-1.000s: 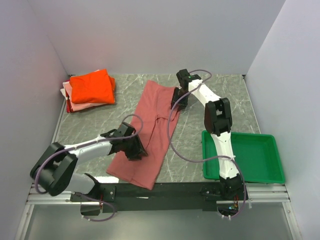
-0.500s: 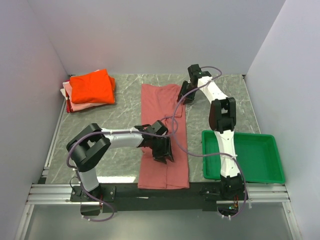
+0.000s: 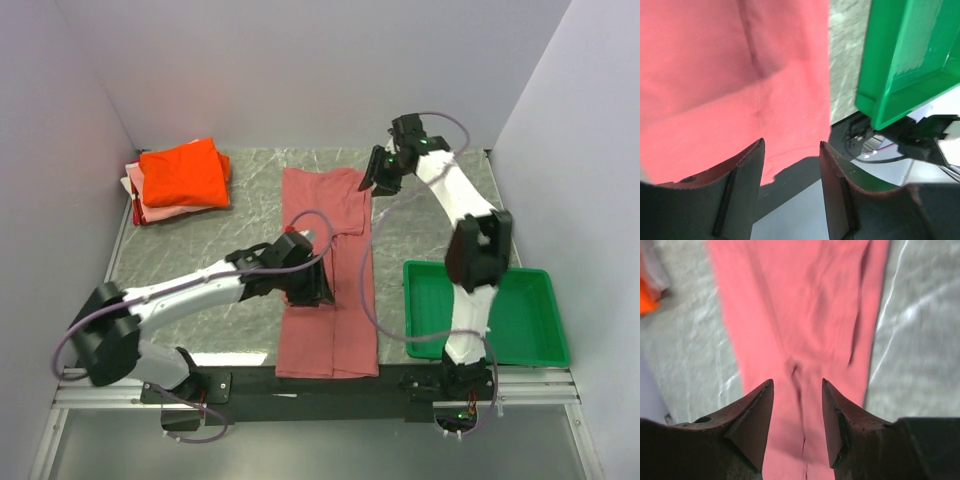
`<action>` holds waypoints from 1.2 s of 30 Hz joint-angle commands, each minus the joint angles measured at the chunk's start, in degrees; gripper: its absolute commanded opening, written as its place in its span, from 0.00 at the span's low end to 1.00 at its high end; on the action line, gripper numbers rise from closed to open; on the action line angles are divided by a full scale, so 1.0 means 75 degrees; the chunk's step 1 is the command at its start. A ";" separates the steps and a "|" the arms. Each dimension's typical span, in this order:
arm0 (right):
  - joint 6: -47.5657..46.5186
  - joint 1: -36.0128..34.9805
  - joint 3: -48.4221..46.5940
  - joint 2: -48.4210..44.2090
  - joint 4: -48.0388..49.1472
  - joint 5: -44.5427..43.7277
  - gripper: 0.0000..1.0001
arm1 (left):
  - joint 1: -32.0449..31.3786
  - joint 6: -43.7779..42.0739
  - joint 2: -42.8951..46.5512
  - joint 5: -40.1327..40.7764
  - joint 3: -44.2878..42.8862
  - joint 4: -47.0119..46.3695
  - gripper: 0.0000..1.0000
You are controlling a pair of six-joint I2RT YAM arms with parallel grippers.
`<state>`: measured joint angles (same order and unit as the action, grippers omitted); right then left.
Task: Fold and stack the t-shirts
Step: Fold the tshirt
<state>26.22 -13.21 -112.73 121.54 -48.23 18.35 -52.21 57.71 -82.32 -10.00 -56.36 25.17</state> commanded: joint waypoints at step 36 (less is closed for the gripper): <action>0.4460 -0.5445 1.1338 -0.8693 0.0653 -0.1392 0.45 | -0.0375 0.1855 0.4143 0.0994 0.3857 0.1496 0.52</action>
<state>55.57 -52.47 -27.79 55.90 -44.01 10.24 -54.63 69.28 -53.34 -2.96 -29.34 35.92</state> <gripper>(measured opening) 0.452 0.520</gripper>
